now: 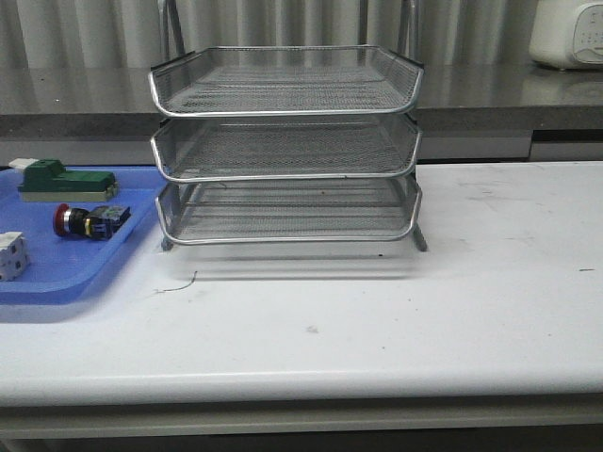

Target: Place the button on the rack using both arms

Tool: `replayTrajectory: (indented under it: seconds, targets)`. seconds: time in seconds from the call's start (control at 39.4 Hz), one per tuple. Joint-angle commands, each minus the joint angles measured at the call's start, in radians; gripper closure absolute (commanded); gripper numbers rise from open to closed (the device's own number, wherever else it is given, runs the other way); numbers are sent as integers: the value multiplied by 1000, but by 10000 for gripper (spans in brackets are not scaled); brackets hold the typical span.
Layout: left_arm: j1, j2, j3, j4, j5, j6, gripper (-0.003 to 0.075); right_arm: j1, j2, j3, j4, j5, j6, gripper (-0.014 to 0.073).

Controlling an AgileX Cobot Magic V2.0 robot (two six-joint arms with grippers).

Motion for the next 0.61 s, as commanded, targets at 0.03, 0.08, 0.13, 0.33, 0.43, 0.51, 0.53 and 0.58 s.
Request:
replayTrajectory:
  seconds: [0.03,0.08,0.13,0.33,0.43,0.51,0.53,0.58]
  targets:
    - [-1,-21,8,2,-85,-11,739,0,-17,-5,-10,-77,-2,655]
    - [-1,-21,8,2,-85,-11,739,0,-17,-5,-10,-77,-2,655]
    - [-1,-21,8,2,-85,-11,739,0,-17,-5,-10,-77,-2,655]
    - [-1,-21,8,2,-85,-11,739,0,-17,-5,-10,-77,-2,655]
    - [-1,-21,8,2,-85,-11,739,0,-17,-5,-10,-81,-2,655]
    - [-1,-21,8,2,-85,-11,739,0,-17,-5,-10,-87,-2,655]
    - [-1,-21,8,2,-85,-11,739,0,-17,-5,-10,-89,-2,655]
    - [-1,-21,8,2,-85,-11,739,0,-17,-5,-10,-97,-2,655]
